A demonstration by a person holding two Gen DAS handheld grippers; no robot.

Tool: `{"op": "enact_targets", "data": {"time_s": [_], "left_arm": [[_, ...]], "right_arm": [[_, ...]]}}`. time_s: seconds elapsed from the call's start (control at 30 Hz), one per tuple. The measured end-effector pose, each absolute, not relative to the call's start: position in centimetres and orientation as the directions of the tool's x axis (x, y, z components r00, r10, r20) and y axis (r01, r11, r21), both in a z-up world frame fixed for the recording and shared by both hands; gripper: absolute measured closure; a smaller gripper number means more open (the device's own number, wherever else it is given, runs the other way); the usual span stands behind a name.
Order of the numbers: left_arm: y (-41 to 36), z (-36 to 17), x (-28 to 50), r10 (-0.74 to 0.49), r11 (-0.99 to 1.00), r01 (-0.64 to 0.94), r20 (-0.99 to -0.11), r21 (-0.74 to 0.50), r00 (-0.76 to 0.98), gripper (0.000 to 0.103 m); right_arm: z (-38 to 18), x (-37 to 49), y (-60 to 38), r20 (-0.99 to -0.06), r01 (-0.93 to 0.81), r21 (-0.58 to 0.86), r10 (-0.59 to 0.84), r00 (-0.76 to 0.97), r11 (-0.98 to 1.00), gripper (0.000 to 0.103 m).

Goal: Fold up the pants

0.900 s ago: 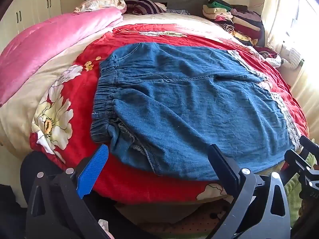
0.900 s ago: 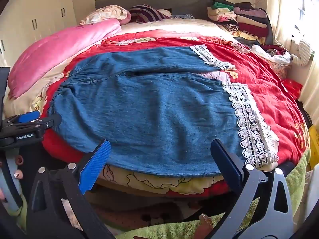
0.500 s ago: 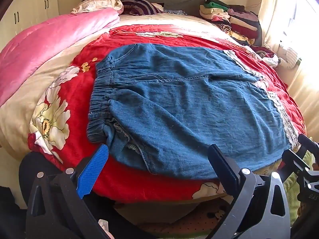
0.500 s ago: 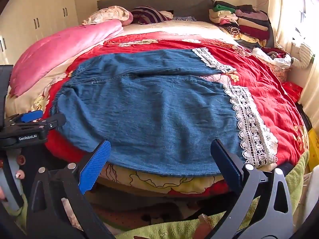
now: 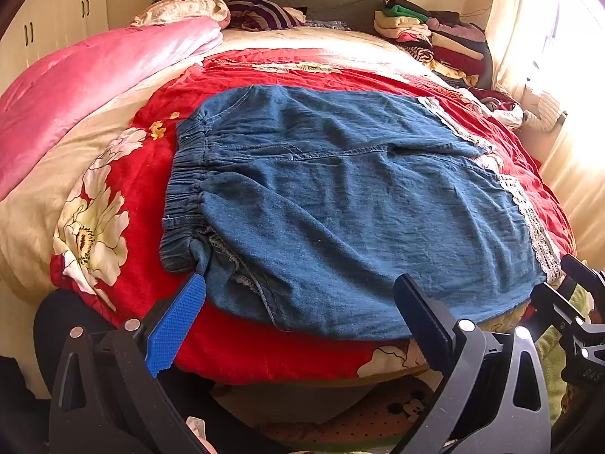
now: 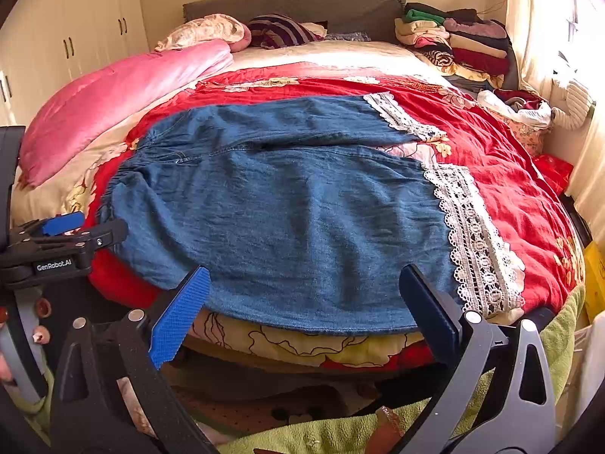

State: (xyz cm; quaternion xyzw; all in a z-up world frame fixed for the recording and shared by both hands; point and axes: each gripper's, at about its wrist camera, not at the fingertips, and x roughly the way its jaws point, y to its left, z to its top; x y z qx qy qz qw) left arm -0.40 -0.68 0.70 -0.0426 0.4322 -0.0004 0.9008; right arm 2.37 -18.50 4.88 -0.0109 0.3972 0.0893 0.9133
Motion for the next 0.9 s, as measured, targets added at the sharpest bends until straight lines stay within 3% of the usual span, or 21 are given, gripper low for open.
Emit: {"op": "enact_targets", "data": {"time_s": [0.9], "left_arm": [[-1.09,1.00,0.24,-0.054,0.996,-0.023,-0.771,-0.089,0.634,0.004]], "right_arm": [[4.88,2.42,-18.51,-0.729,-0.168,0.052,0.153,0.668,0.984,0.008]]}}
